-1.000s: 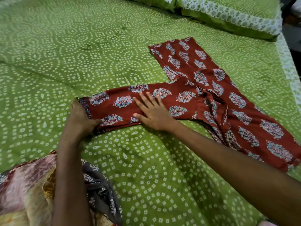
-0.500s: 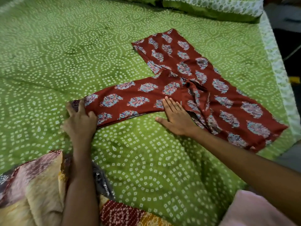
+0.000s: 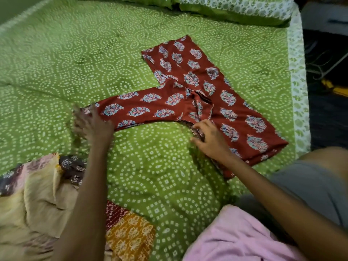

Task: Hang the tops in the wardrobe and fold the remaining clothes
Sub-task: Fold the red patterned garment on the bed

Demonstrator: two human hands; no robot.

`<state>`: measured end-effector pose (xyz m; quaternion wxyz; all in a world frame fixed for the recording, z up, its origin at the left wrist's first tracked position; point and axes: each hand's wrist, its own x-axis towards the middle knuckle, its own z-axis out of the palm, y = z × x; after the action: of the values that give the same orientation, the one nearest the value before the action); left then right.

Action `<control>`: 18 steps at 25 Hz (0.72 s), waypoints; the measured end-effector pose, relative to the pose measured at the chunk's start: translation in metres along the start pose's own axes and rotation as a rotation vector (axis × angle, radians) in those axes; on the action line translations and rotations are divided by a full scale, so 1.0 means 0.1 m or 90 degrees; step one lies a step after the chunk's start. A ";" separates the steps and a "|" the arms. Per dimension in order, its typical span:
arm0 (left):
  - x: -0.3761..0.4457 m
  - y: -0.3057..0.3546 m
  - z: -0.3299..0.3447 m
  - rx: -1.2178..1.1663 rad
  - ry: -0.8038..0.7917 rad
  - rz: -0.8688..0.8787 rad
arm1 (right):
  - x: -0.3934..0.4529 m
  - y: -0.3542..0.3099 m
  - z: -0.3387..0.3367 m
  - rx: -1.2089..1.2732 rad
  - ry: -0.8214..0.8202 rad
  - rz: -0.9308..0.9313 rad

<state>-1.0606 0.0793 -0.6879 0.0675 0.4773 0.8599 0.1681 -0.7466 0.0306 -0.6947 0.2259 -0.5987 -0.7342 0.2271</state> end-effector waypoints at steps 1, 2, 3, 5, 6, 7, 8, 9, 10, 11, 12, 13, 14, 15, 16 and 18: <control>-0.21 0.28 0.05 -0.052 0.013 0.047 | -0.07 0.14 -0.10 -0.036 0.074 0.030; -0.47 0.58 0.13 -0.124 -0.003 0.110 | -0.13 0.28 -0.21 -0.063 0.085 0.070; -0.75 0.89 0.22 -0.212 -0.064 0.179 | -0.17 0.42 -0.30 -0.067 0.033 0.107; -1.33 1.40 0.40 -0.312 -0.281 0.237 | -0.22 0.70 -0.48 -0.013 -0.162 0.130; -1.60 1.58 0.50 -0.319 -0.370 0.235 | -0.24 0.81 -0.60 0.008 -0.226 0.123; -1.84 1.68 0.61 -0.303 -0.421 0.228 | -0.26 0.92 -0.71 0.006 -0.257 0.115; -2.04 1.75 0.71 -0.278 -0.429 0.223 | -0.29 1.04 -0.82 -0.015 -0.275 0.103; -2.19 1.79 0.77 -0.256 -0.407 0.221 | -0.32 1.16 -0.95 -0.037 -0.297 0.092; -2.29 1.80 0.80 -0.242 -0.372 0.210 | -0.36 1.31 -1.07 -0.060 -0.321 0.078; -2.34 1.81 0.81 -0.249 -0.339 0.192 | -0.40 1.45 -1.19 -0.090 -0.339 0.058; -2.36 1.80 0.82 -0.265 -0.326 0.181 | -0.43 1.58 -1.31 -0.123 -0.346 0.037; -2.38 1.78 0.81 -0.269 -0.326 0.197 | -0.45 1.70 -1.42 -0.153 -0.332 0.022; -2.40 1.75 0.81 -0.251 -0.333 0.247 | -0.46 1.81 -1.51 -0.178 -0.294 0.012; -2.43 1.70 0.83 -0.214 -0.340 0.314 | -0.47 1.91 -1.57 -0.201 -0.245 0.006; -2.46 1.65 0.85 -0.181 -0.335 0.370 | -0.48 1.97 -1.61 -0.214 -0.197 -0.004; -2.53 1.57 0.87 -0.169 -0.288 0.389 | -0.48 2.09 -1.61 -0.186 -0.137 -0.020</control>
<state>-0.7760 -0.0385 -0.7249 0.2630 0.7229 0.6127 0.1811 -0.4783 0.0316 -0.6954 0.0603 -0.5860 -0.7885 0.1769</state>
